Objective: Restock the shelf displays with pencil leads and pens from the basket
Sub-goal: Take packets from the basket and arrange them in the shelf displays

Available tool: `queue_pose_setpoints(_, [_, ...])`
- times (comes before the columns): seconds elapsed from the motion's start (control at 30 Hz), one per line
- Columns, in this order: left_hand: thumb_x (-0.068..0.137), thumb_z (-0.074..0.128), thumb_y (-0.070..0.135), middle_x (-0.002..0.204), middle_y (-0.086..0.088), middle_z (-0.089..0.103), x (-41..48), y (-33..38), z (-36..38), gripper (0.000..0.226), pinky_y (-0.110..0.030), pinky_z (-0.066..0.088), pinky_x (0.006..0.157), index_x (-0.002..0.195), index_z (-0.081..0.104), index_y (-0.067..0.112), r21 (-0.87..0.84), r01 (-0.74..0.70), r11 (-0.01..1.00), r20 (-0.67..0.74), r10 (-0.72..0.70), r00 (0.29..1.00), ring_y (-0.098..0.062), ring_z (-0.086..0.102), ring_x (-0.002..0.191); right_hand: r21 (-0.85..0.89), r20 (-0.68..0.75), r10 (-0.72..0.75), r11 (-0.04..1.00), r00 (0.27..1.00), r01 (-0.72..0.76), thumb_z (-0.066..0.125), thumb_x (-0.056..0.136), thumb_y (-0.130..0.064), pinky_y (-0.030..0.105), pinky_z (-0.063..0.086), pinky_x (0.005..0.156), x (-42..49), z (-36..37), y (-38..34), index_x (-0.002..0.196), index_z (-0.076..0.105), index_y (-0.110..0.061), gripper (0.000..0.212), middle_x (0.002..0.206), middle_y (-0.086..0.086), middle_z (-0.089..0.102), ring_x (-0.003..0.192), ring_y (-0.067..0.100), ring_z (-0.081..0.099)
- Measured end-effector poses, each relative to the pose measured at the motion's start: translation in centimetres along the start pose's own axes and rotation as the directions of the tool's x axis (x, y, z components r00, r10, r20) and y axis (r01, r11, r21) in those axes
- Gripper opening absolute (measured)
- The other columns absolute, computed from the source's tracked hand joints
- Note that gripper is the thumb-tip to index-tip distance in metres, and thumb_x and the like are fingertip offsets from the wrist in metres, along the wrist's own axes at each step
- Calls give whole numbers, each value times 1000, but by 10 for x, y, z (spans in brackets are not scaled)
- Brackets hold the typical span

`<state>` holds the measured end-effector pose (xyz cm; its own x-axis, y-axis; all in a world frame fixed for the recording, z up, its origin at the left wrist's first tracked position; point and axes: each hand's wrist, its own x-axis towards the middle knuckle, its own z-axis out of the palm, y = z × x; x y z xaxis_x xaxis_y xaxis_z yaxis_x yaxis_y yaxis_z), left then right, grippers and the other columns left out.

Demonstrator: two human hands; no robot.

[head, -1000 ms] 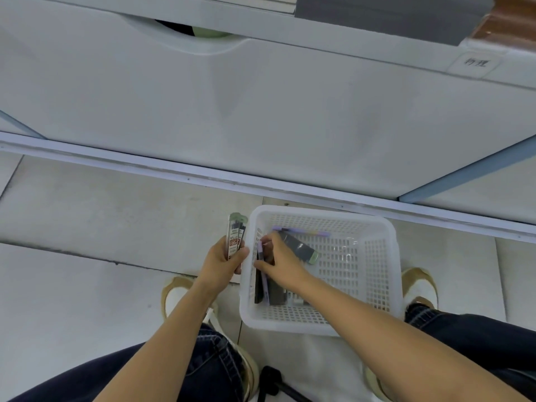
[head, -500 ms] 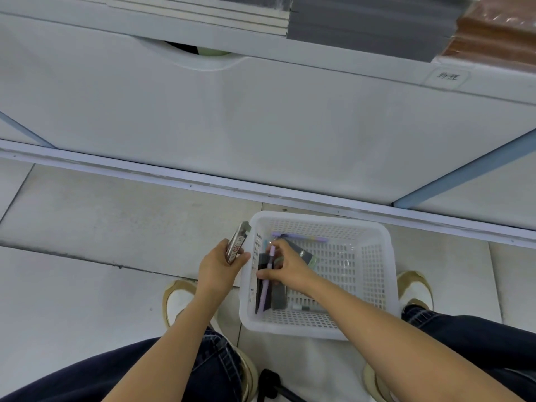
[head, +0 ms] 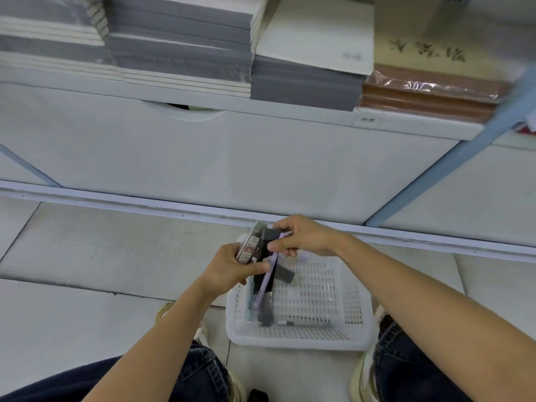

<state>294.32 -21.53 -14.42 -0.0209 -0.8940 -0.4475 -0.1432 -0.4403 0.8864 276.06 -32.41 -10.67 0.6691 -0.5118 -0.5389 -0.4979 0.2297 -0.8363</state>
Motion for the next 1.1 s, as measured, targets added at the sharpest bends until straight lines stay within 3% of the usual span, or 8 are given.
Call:
queue_pose_setpoints(0.13, [79, 78, 13, 79, -1, 73, -12, 37, 3, 6, -19, 51, 60, 85, 76, 15, -204, -129, 970, -26, 126, 992, -13, 67, 69, 123, -21, -104, 987, 994, 106, 68, 86, -1, 19, 44, 54, -14, -10, -34, 103, 65, 0, 17, 72, 8, 60, 59, 12, 53])
queue_pose_setpoints(0.2, [78, 77, 21, 91, 2, 76, -18, 58, 7, 16, -16, 51, 69, 94, 78, 26, -294, -198, 935, -82, 182, 980, -8, 69, 81, 170, -43, -174, 969, 984, 179, 66, 87, 1, 18, 44, 53, -20, -12, -51, 95, 65, -7, 12, 72, 6, 62, 58, 10, 53])
queue_pose_setpoints(0.3, [78, 72, 28, 107, -2, 74, -24, 90, 6, 36, -20, 52, 80, 112, 72, 19, -394, -257, 882, -107, 234, 966, -14, 68, 97, 230, -106, -268, 930, 957, 286, 64, 88, 2, 17, 45, 52, -30, -15, -76, 96, 67, -7, 12, 71, 4, 65, 56, 10, 52])
queue_pose_setpoints(0.4, [84, 67, 25, 101, -7, 74, -29, 119, -5, 22, -27, 56, 77, 104, 73, 17, -439, -219, 872, -112, 188, 976, -22, 67, 93, 210, -199, -358, 894, 912, 396, 62, 90, -1, 18, 48, 58, -47, -23, -102, 110, 65, -5, 20, 81, 6, 71, 63, 11, 58])
queue_pose_setpoints(0.5, [87, 64, 27, 99, -13, 75, -39, 150, -21, 22, -28, 57, 71, 106, 68, 15, -401, -191, 896, -33, 194, 980, -21, 70, 91, 172, -281, -434, 855, 856, 489, 60, 92, -5, 19, 50, 61, -67, -34, -133, 113, 62, -5, 21, 92, 11, 74, 65, 11, 59])
queue_pose_setpoints(0.63, [74, 72, 26, 95, -13, 75, -58, 192, -38, 28, -26, 57, 69, 99, 72, 13, -327, -240, 914, 70, 277, 958, -18, 72, 85, 62, -324, -512, 828, 796, 557, 61, 92, -7, 19, 51, 64, -94, -43, -176, 109, 63, -4, 17, 93, 12, 74, 69, 11, 63])
queue_pose_setpoints(0.97, [68, 78, 26, 88, -7, 76, -98, 296, -57, 34, -23, 56, 63, 98, 71, 12, -102, -503, 858, -79, 497, 864, -17, 72, 78, -66, -436, -673, 686, 597, 725, 61, 89, 2, 22, 57, 72, -160, -39, -285, 112, 60, 2, 23, 89, 14, 69, 75, 17, 67])
queue_pose_setpoints(1.1, [66, 79, 34, 87, -1, 77, -112, 341, -75, 21, -29, 56, 71, 84, 76, 22, -61, -578, 813, -161, 564, 810, -14, 70, 79, -168, -521, -738, 581, 429, 796, 59, 91, 0, 26, 58, 75, -195, -54, -341, 115, 57, 2, 24, 94, 15, 70, 85, 23, 67])
